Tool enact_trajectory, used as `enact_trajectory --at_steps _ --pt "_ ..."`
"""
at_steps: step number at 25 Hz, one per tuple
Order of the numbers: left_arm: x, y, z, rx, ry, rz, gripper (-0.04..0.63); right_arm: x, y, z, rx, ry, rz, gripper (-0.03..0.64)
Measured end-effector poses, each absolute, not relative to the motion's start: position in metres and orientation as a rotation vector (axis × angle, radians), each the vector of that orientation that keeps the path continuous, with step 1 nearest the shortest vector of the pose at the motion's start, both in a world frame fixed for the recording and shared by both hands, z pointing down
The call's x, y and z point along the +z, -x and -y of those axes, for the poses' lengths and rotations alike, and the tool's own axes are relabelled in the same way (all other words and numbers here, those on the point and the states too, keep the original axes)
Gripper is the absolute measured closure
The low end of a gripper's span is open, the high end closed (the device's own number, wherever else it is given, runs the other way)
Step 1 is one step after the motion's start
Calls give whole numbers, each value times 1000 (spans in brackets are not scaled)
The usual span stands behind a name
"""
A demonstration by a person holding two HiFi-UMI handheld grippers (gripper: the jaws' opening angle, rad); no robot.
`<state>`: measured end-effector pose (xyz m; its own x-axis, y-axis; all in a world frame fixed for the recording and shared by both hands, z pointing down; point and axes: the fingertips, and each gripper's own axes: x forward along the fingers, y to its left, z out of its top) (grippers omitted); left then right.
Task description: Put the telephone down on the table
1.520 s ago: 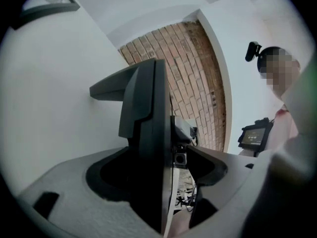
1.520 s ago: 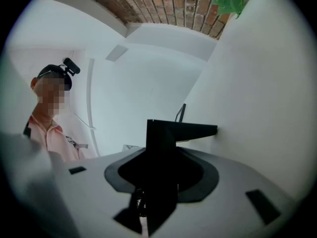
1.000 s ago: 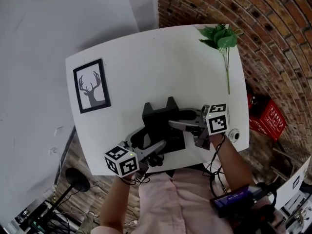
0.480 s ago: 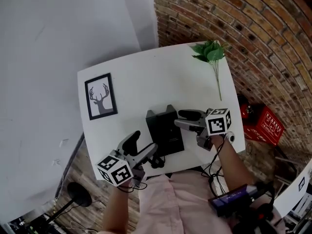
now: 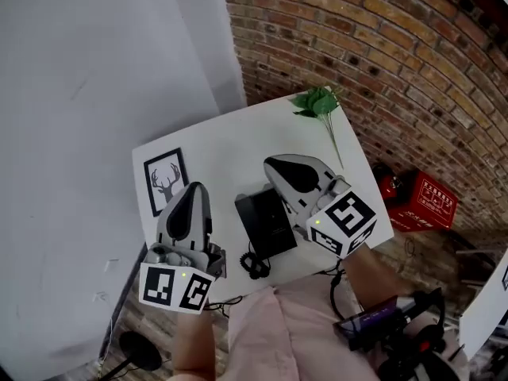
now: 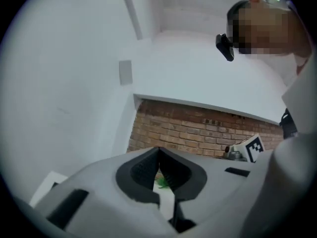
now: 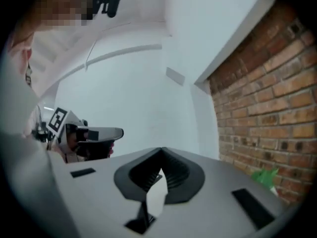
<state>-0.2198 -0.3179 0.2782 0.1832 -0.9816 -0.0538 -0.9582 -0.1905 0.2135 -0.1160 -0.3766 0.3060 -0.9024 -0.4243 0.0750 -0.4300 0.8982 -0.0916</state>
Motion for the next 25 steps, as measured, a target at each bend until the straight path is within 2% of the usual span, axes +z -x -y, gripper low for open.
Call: enact_trajectory --at_steps 9,25 --pt "251 221 316 -57 -2295 2266 595 264 98 366 -154 -973 2996 612" --pt "265 203 309 14 -2333 2236 595 264 96 353 -157 -1000 2978 614"
